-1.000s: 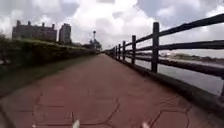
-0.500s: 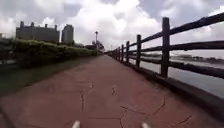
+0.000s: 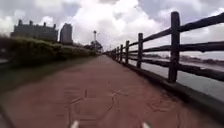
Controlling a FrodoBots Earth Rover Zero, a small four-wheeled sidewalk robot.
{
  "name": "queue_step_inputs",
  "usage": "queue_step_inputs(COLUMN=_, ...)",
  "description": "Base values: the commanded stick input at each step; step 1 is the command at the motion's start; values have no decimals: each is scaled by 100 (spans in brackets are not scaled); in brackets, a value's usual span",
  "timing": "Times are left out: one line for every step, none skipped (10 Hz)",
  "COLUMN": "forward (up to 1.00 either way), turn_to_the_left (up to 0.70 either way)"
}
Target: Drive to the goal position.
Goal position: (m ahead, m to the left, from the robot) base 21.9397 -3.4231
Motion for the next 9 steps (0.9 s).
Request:
queue_step_inputs(forward=85, turn_to_the_left=11)
queue_step_inputs(forward=85, turn_to_the_left=11)
queue_step_inputs(forward=85, turn_to_the_left=11)
queue_step_inputs(forward=85, turn_to_the_left=11)
queue_step_inputs(forward=85, turn_to_the_left=11)
queue_step_inputs(forward=85, turn_to_the_left=11)
queue_step_inputs(forward=85, turn_to_the_left=11)
queue_step_inputs(forward=85, turn_to_the_left=11)
queue_step_inputs(forward=85, turn_to_the_left=11)
